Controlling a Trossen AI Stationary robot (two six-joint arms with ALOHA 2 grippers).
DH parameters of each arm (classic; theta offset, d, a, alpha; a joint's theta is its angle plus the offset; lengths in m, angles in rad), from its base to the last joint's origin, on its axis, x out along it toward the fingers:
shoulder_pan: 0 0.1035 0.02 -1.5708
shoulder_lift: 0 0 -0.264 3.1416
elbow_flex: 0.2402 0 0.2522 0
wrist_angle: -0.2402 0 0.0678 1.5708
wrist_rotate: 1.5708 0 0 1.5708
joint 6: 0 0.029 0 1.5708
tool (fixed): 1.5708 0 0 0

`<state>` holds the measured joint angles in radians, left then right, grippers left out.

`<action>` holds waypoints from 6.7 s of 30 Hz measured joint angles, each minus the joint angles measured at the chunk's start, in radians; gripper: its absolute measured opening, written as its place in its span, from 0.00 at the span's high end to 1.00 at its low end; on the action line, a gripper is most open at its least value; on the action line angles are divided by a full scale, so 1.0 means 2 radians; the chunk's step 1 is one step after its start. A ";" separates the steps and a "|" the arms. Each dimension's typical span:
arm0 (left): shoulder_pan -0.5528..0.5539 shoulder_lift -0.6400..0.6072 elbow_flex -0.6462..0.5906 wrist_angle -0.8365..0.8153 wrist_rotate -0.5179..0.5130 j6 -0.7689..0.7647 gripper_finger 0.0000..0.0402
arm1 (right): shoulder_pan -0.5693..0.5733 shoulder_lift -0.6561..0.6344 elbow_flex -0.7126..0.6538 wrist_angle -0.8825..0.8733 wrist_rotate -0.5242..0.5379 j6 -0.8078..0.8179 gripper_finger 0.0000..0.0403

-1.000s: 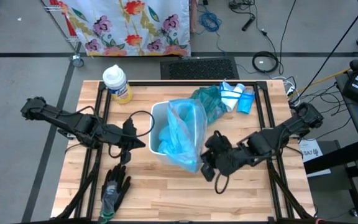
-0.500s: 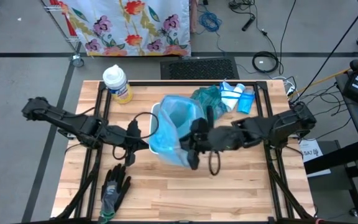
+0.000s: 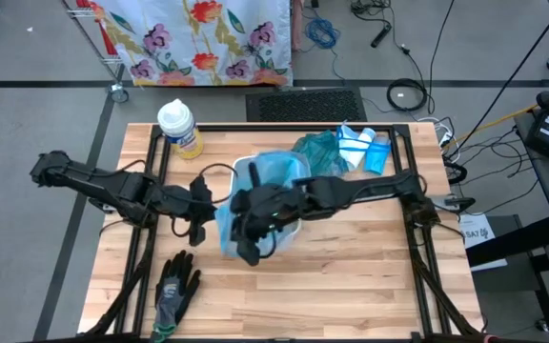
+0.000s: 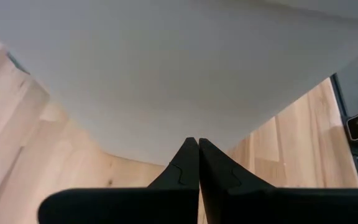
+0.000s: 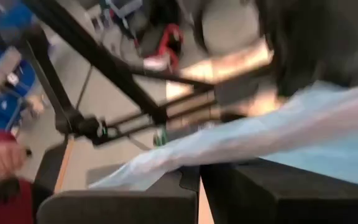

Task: Place trash/remove bag and relplace
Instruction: Insert the light blue trash bag into the white trash bin

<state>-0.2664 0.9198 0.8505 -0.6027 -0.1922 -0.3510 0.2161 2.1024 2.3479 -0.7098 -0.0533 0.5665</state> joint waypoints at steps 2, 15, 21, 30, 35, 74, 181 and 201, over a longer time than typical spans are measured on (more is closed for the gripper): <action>0.002 -0.012 0.000 -0.005 -0.002 0.000 1.00 | 0.000 0.014 0.002 -0.015 -0.021 0.011 1.00; 0.006 -0.062 0.000 0.012 0.001 -0.014 1.00 | 0.027 -0.007 -0.001 -0.061 0.017 0.009 1.00; 0.006 -0.076 0.022 0.038 0.002 -0.019 1.00 | 0.028 -0.032 -0.001 -0.131 0.046 0.031 1.00; 0.005 -0.074 0.061 0.036 0.002 -0.044 1.00 | 0.063 -0.066 -0.002 -0.274 0.154 0.077 1.00; 0.005 -0.068 0.071 0.032 -0.004 -0.058 1.00 | 0.100 -0.092 -0.002 -0.312 0.220 0.112 1.00; 0.041 0.102 0.246 0.081 -0.054 -0.085 0.68 | 0.277 -0.469 -0.793 0.266 0.470 0.310 1.00; 0.246 0.315 0.543 -0.472 0.100 -0.128 1.00 | 0.209 -0.555 -0.789 0.292 0.399 0.081 1.00; 0.236 0.315 0.489 -0.420 0.119 -0.095 1.00 | -0.067 -0.497 -0.693 0.237 0.177 -0.066 1.00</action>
<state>0.2057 1.5505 1.8286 -1.4436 0.0450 -0.5410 0.0817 1.1087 0.9627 -0.2352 0.3011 0.4348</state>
